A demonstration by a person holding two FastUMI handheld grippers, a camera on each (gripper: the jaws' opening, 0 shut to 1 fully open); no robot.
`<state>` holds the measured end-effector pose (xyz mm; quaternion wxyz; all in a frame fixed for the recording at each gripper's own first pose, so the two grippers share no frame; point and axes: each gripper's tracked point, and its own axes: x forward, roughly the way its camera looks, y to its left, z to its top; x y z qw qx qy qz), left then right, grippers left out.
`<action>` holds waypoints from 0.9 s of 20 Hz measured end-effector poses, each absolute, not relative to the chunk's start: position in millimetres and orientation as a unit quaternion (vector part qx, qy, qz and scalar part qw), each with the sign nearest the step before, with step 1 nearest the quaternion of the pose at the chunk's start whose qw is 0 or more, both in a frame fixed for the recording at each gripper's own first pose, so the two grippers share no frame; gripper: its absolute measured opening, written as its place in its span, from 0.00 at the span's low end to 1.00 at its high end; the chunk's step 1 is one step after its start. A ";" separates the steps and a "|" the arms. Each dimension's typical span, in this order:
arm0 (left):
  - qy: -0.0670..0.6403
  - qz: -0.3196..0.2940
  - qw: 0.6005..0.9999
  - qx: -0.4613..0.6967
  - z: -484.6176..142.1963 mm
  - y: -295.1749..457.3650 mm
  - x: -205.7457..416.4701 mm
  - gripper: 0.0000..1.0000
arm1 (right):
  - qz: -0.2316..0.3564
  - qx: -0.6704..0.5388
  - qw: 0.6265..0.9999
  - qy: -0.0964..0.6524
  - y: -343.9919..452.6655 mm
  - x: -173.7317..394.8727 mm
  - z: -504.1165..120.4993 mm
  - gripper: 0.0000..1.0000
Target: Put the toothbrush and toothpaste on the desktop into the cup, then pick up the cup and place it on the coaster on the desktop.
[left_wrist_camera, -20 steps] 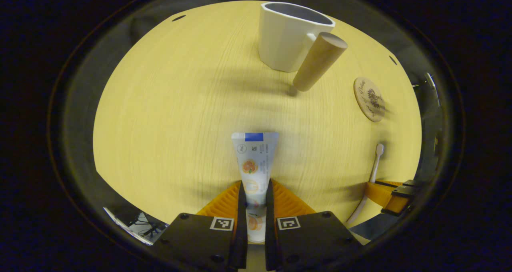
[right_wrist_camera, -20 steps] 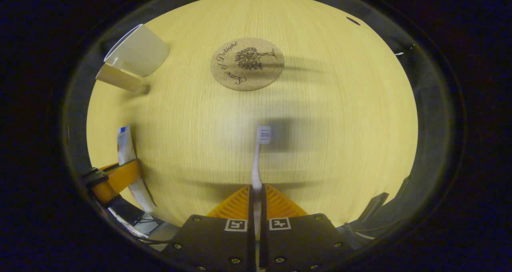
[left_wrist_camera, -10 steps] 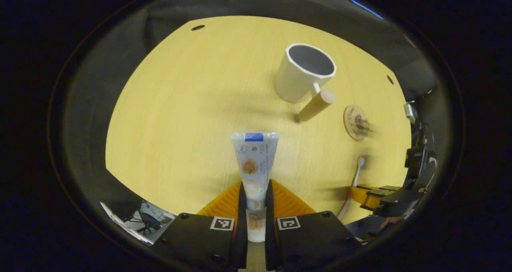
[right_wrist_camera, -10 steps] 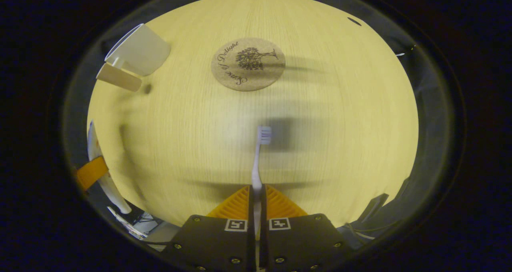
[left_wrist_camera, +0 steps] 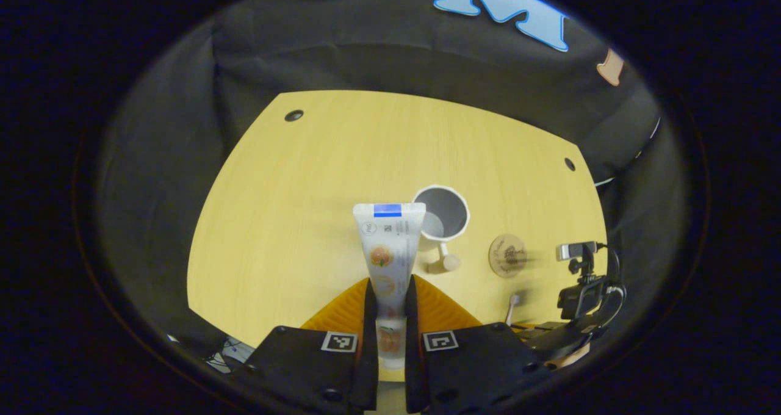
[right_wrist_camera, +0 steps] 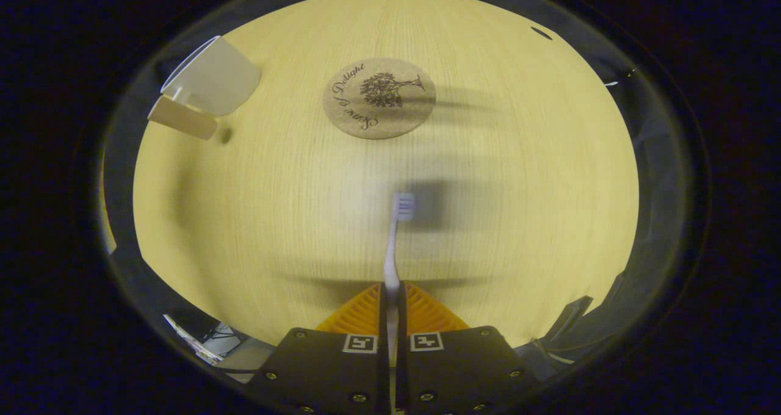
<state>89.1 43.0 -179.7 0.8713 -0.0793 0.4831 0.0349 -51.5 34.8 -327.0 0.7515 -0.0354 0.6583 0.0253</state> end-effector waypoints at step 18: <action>0.363 -0.054 0.929 -0.040 -187.3 -10.8 256.6 0.25 | 0.025 -0.026 0.756 0.654 34.7 -50.2 -325.9 0.05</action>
